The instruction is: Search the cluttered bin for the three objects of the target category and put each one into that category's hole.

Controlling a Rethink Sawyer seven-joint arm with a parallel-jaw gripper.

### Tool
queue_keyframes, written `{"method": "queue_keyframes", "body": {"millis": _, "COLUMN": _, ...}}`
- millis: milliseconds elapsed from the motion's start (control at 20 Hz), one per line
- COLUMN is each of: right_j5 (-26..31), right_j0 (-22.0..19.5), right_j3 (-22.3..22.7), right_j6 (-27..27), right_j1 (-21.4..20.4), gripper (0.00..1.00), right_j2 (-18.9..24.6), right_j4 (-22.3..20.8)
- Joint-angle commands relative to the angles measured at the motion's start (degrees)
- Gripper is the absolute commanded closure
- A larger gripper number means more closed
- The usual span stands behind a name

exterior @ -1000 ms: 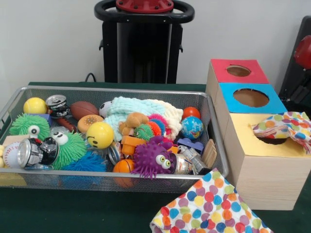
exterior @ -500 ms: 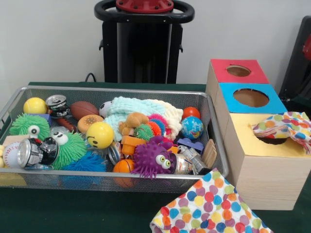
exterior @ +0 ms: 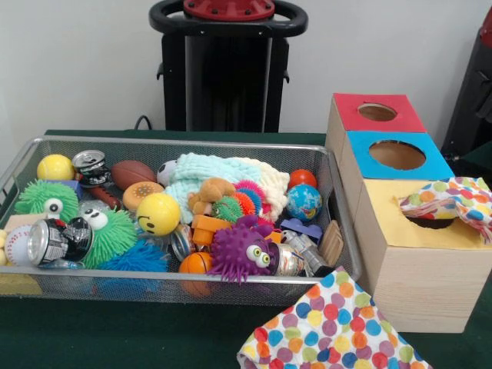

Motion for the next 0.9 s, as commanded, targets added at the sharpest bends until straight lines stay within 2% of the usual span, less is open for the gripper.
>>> {"method": "queue_keyframes", "body": {"millis": 50, "right_j5": 5.85, "right_j0": -6.4, "right_j3": -1.95, "right_j6": 7.39, "right_j1": 2.22, "gripper": 1.0, "right_j2": 6.28, "right_j4": 0.46}}
{"method": "queue_keyframes", "body": {"millis": 250, "right_j5": 6.35, "right_j0": -7.82, "right_j3": -4.03, "right_j6": 6.67, "right_j1": 3.74, "gripper": 1.0, "right_j2": 7.04, "right_j4": 0.03}}
{"method": "queue_keyframes", "body": {"millis": 600, "right_j5": 8.82, "right_j0": -8.64, "right_j3": -8.99, "right_j6": 9.04, "right_j1": 7.95, "gripper": 1.0, "right_j2": 6.45, "right_j4": 0.01}}
{"method": "queue_keyframes", "body": {"millis": 750, "right_j5": 11.83, "right_j0": -8.63, "right_j3": -14.69, "right_j6": 11.93, "right_j1": 12.51, "gripper": 1.0, "right_j2": 4.8, "right_j4": 0.19}}
{"method": "queue_keyframes", "body": {"millis": 900, "right_j5": 16.06, "right_j0": -8.42, "right_j3": -23.3, "right_j6": 20.14, "right_j1": 19.16, "gripper": 1.0, "right_j2": 0.44, "right_j4": 1.85}}
